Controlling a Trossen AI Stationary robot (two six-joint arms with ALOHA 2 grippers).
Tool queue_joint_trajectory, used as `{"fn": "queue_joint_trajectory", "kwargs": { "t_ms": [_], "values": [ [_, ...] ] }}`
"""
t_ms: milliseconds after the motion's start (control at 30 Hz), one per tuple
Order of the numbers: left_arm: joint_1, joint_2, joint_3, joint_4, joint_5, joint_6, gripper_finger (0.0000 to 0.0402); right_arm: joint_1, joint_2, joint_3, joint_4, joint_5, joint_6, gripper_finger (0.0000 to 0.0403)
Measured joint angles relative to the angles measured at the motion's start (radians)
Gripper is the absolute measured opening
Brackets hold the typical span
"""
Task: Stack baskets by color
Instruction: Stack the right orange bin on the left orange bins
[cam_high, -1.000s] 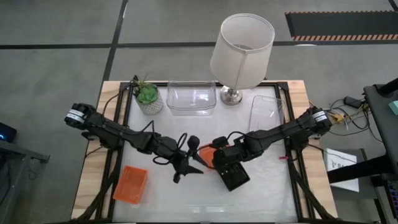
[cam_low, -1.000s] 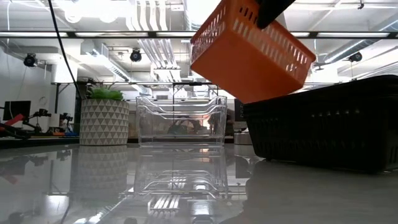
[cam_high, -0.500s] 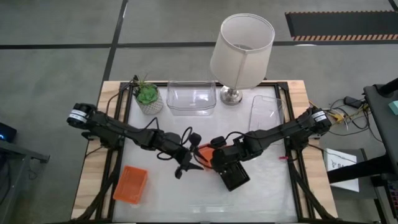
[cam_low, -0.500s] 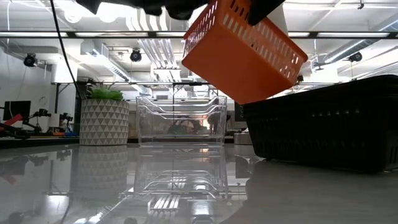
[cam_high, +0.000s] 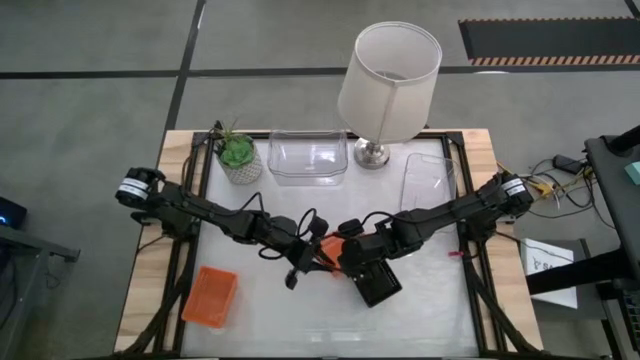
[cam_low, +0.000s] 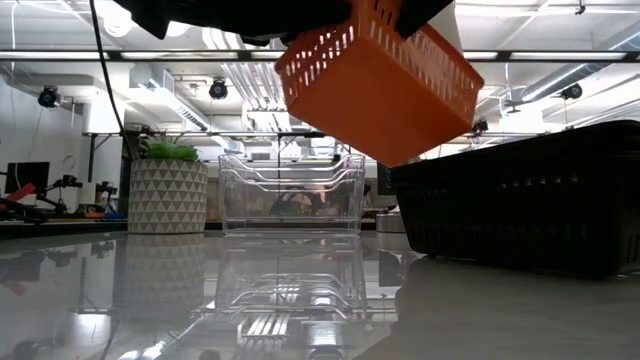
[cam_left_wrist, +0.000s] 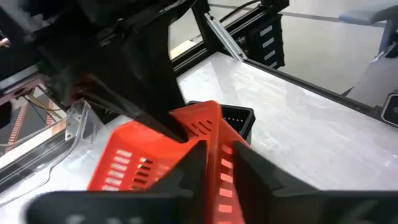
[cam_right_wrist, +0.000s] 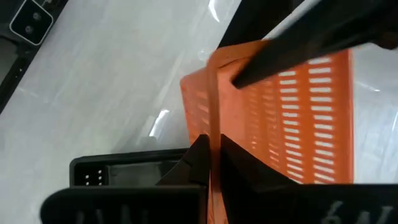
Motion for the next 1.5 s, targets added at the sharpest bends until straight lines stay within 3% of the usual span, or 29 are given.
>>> {"fn": "queue_joint_trajectory", "kwargs": {
  "t_ms": [100,600,1033,1167,1500],
  "values": [
    [0.0,-0.001,-0.001,-0.008,0.009,-0.003,0.001,0.0,0.0,0.0,0.004,0.008,0.006,0.0016],
    [-0.024,-0.003,-0.001,-0.007,0.012,0.001,0.0,0.0,-0.017,-0.001,0.038,0.037,0.085,0.0179],
    [-0.09,-0.006,0.0,-0.031,-0.057,-0.081,0.0,0.003,-0.145,-0.056,0.162,0.015,0.007,0.0188],
    [-0.149,-0.018,0.011,-0.091,-0.157,-0.11,0.0,0.003,-0.22,-0.153,0.284,0.015,-0.053,0.0182],
    [-0.33,-0.143,0.111,-0.488,-0.511,-0.261,0.0,0.0,-0.41,-0.462,0.762,0.016,-0.209,0.0173]
  ]
}}
